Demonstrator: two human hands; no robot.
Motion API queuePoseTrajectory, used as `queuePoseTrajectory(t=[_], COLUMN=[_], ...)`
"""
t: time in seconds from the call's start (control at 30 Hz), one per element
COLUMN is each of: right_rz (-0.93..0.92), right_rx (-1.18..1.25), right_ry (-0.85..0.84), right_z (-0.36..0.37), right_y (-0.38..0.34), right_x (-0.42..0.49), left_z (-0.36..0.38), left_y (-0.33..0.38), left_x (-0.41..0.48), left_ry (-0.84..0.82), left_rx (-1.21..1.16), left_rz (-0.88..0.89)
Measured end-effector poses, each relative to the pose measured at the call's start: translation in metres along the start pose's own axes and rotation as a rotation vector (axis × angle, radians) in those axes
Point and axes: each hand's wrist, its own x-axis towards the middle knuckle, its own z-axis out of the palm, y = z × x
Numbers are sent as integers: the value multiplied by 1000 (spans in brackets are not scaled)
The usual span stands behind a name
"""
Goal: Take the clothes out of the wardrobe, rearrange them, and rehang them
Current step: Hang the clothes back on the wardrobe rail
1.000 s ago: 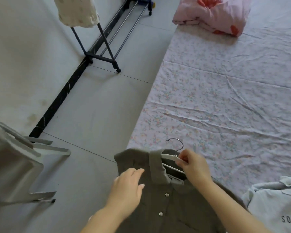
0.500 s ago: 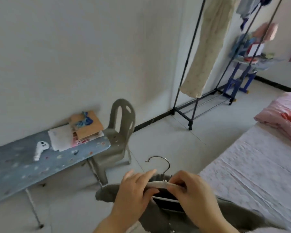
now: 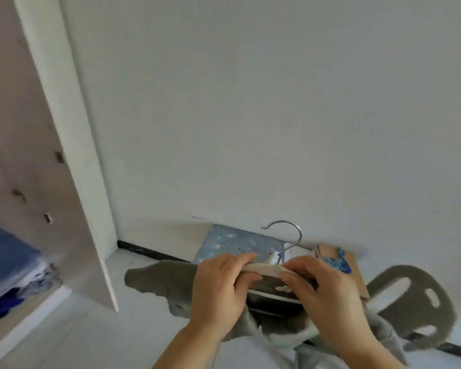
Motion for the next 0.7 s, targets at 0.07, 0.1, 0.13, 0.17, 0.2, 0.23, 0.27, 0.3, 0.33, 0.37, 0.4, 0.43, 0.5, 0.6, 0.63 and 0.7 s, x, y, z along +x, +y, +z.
queuePoseTrajectory(t=[0.07, 0.1, 0.13, 0.17, 0.2, 0.23, 0.27, 0.3, 0.33, 0.37, 0.4, 0.43, 0.5, 0.6, 0.63, 0.7], right_rz=[-130, -189, -240, -287, -339, -399, -464, -525, -582, -633, -689, -746, -855, -1001, -1028, -1069], right_rx=[20, 25, 36, 54, 72, 92, 111, 130, 146, 167, 198, 230, 284, 326, 322, 292], right_ry=[-15, -18, -28, -50, -74, -98, -117, -136, -152, -160, -158, -153, -116, -46, -38, -43], right_z=[38, 57, 76, 95, 113, 131, 147, 164, 179, 193, 207, 221, 246, 285, 298, 326], right_y=[-15, -23, -29, -38, -47, -58, -71, -84, -98, -113, -128, -142, -171, -215, -229, -258], right_x=[34, 50, 66, 81, 96, 111, 126, 139, 152, 163, 173, 182, 197, 216, 223, 234], left_z=[-32, -48, -64, -81, -97, -114, -130, -146, -161, -176, -190, -204, -230, -269, -282, -307], left_y=[-32, -48, -63, -78, -90, -102, -112, -121, -129, -137, -145, -153, -168, -192, -204, -228], left_x=[15, 22, 28, 33, 37, 41, 44, 47, 50, 52, 53, 54, 55, 57, 58, 58], left_ry=[83, 123, 163, 201, 241, 280, 320, 351, 378, 405, 432, 459, 511, 571, 578, 598], left_rx=[95, 151, 206, 257, 305, 350, 393, 427, 464, 506, 543, 572, 614, 661, 675, 704], left_rz=[-44, -77, -114, -152, -192, -229, -261, -295, -328, -362, -394, -422, -472, -559, -575, -590])
